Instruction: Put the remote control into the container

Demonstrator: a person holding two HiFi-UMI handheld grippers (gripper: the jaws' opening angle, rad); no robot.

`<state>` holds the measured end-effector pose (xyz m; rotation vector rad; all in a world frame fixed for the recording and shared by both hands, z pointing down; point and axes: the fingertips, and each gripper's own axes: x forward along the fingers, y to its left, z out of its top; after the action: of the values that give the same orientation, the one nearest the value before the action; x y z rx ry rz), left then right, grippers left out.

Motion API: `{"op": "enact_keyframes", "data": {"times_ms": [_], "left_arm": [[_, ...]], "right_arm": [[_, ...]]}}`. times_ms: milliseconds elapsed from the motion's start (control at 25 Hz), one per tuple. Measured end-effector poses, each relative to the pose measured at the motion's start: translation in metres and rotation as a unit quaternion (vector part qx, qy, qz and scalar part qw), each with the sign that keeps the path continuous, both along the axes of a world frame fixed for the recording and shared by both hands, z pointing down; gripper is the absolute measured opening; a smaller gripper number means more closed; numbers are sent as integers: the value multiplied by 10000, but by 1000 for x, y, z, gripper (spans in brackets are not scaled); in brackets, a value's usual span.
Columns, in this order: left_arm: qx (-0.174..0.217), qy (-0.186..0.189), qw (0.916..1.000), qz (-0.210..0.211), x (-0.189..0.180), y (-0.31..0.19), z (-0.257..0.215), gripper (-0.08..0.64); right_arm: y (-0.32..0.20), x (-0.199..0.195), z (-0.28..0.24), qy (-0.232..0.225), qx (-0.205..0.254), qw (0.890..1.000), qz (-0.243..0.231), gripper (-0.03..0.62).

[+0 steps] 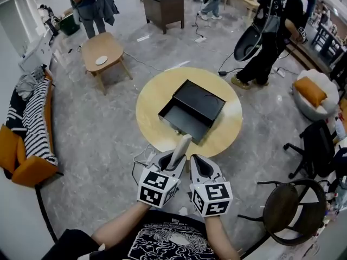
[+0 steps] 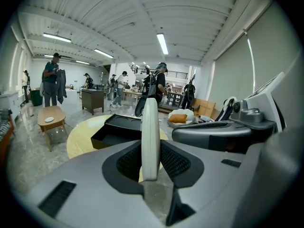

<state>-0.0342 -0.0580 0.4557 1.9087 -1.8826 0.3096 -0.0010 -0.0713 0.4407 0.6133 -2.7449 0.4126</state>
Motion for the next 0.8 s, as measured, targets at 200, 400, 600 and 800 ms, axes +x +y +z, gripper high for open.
{"op": "enact_keyframes", "data": {"times_ms": [200,400,600,800], "left_arm": [[-50,14,9996,262,-24,-26,7,112],[-100,40,9986,518,-41,-54,11,112],[-225,34,9963,829,-62,-77,15,112],[-355,-44,9916,1246,-75,-98,20,112]], "right_arm": [[-23,-25,5,61,7,9998,169,23],[-50,-42,7,132,-12,9992,367,23],[-73,-63,8,201,-48,9978,631,23],[-93,-74,10,272,-120,9950,954,23]]}}
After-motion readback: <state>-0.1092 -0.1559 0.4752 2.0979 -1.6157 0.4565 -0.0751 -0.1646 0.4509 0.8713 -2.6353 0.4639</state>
